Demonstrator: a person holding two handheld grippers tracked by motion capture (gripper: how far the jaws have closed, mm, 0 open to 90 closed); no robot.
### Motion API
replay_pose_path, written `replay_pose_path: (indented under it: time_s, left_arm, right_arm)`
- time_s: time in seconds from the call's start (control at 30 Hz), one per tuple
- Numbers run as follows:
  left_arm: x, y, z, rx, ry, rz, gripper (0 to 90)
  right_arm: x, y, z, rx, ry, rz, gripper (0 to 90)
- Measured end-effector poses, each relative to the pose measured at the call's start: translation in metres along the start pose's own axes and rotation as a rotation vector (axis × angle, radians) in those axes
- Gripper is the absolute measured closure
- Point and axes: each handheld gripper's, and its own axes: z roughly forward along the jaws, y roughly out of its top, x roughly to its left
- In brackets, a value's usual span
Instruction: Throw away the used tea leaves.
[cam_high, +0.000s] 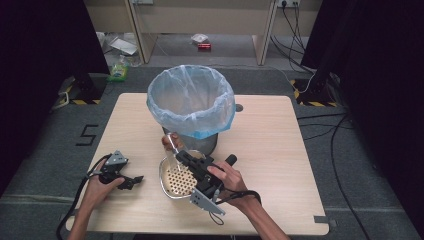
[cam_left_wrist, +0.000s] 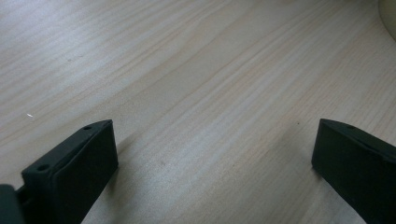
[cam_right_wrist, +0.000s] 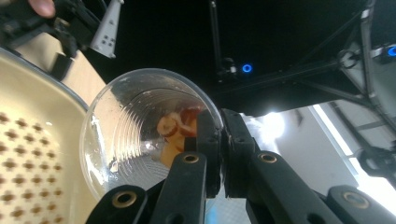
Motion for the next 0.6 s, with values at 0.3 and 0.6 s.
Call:
replay_pose_path:
  time_s: [0.3,0.6]
  left_arm:
    - [0.000,0.000,0.000,0.000,0.001,-0.001,0.0]
    - [0.000,0.000,0.000,0.000,0.002,-0.003,0.0]
  right_arm:
    - [-0.004,0.003,0.001,-0.003,-0.064,-0.041,87.9]
    - [0.007,0.005,0.006,0.007,-0.108,-0.203,88.0]
